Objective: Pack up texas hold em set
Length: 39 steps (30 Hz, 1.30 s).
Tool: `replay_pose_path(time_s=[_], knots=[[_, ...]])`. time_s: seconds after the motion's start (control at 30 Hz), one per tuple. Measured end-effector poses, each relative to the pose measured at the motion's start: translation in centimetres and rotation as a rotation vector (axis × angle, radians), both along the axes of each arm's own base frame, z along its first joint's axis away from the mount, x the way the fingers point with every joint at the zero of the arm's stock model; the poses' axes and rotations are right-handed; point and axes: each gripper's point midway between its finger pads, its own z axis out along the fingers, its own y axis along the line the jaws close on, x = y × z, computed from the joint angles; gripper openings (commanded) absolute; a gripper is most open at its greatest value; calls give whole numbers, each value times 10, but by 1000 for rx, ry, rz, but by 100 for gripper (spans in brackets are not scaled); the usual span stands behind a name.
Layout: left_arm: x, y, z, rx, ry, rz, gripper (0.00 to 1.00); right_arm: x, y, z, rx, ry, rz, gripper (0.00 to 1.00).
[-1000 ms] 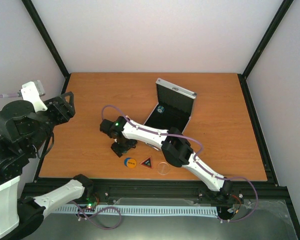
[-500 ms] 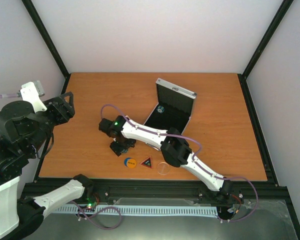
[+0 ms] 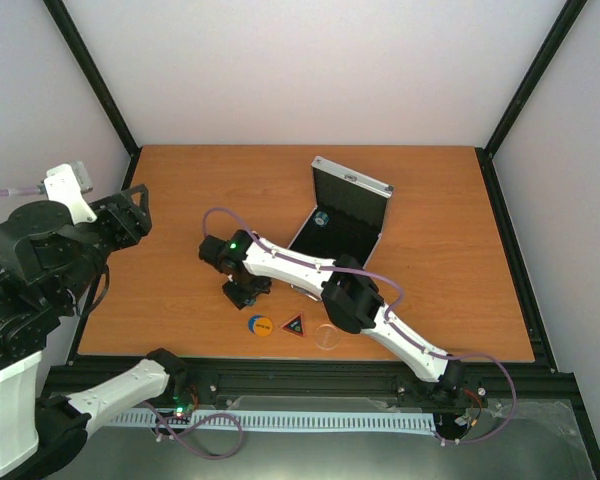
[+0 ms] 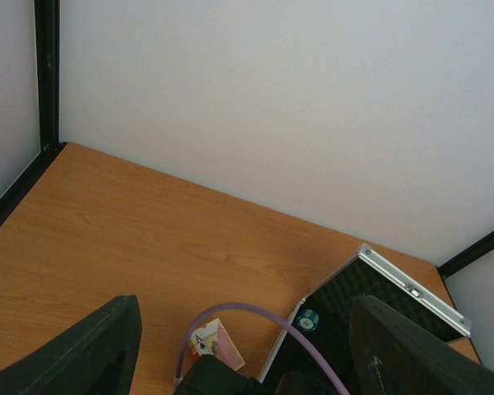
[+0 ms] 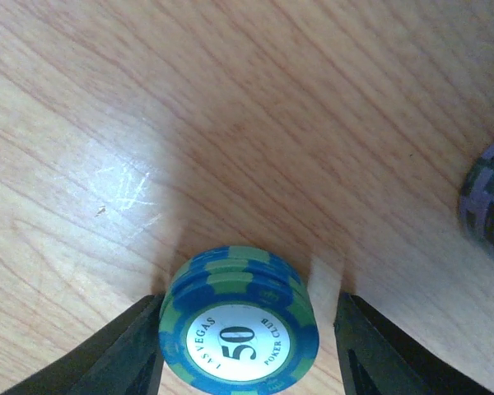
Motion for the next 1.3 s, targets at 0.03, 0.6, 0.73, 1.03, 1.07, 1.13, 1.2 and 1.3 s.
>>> replay_pose_path(time_s=[0.03,0.6,0.73,1.03,1.07,1.13,1.2,1.3], knots=[[1,0,-2,3,4,1,72,0,0,0,-1,0,1,55],[0,3,-4,8,5,13,72,-1,-1,0,-1,8,3,17],[0,3,-4,8,6,13,72,-1,-1,0,-2,7,3,3],[0,3,-4,9,5,15,72,2,-2,1,-6,-6,3,3],[0,3,-4,9,5,16,72,2,-2,1,-5,-6,4,3],[0,3,-4,10,5,17,72,2,-2,1,-4,-7,5,3],[0,4,-4,11,4,20,72,4,-2,2,-1,-8,3,3],[0,5,-4,15,2,22,72,8,-3,3,10,-3,-7,3]])
